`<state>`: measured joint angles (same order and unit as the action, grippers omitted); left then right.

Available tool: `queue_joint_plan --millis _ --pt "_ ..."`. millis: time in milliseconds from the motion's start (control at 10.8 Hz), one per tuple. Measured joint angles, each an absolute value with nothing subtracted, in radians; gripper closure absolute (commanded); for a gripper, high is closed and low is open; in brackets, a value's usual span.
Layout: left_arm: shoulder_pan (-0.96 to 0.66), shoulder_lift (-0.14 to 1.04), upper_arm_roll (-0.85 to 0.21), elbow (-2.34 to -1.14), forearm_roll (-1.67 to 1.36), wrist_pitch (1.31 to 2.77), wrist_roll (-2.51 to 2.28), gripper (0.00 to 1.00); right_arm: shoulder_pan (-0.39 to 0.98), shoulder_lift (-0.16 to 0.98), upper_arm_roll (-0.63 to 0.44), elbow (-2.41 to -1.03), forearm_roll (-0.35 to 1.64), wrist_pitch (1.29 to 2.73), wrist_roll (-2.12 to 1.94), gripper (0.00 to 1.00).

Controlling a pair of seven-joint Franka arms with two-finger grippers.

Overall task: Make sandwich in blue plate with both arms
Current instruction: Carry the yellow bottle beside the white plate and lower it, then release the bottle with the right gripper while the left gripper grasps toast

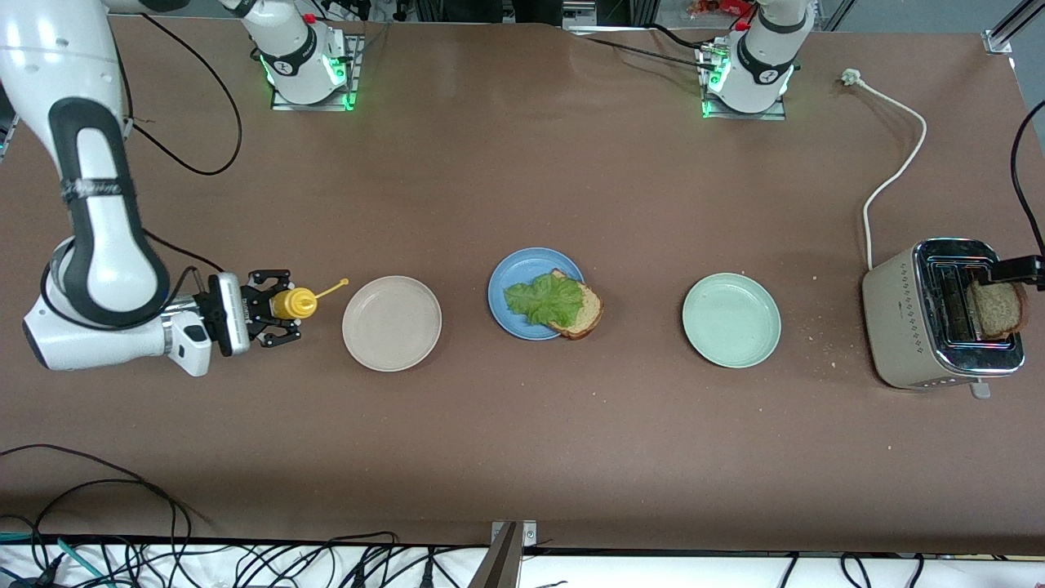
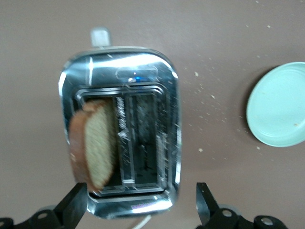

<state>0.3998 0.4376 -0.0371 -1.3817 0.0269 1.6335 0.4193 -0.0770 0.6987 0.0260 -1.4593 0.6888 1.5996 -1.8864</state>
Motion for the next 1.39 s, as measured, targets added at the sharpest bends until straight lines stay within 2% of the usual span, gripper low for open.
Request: queue_joint_plan --millis 279,372,465,651,744,1209,1302,1395 --pt "0.467 0.504 -0.038 -1.357 0.023 1.706 0.450 0.00 -0.178 0.820 0.028 -1.458 0.853 1.520 -2.198 1.00" --pt "0.487 0.517 -0.039 -1.356 0.021 1.725 0.455 0.08 -0.195 0.860 0.030 -1.458 0.894 1.509 -2.286 1.00" --pt "0.499 0.530 -0.039 -1.356 0.019 1.730 0.456 0.31 -0.202 0.900 0.031 -1.457 0.933 1.507 -2.359 1.00" --pt "0.506 0.564 -0.039 -1.356 0.000 1.733 0.455 0.92 -0.207 0.969 0.037 -1.445 0.983 1.507 -2.442 1.00" --pt "0.508 0.577 -0.039 -1.356 -0.002 1.736 0.453 1.00 -0.209 0.991 0.039 -1.436 0.988 1.507 -2.453 1.00" --pt "0.508 0.581 -0.049 -1.332 -0.004 1.692 0.380 1.00 -0.225 1.076 0.062 -1.425 1.076 1.482 -2.457 0.99" --pt "0.508 0.576 -0.050 -1.328 -0.004 1.681 0.379 1.00 -0.227 1.091 0.064 -1.424 1.095 1.468 -2.460 0.89" --pt "0.508 0.567 -0.052 -1.324 -0.004 1.665 0.379 1.00 -0.230 1.096 0.066 -1.423 1.099 1.462 -2.461 0.68"
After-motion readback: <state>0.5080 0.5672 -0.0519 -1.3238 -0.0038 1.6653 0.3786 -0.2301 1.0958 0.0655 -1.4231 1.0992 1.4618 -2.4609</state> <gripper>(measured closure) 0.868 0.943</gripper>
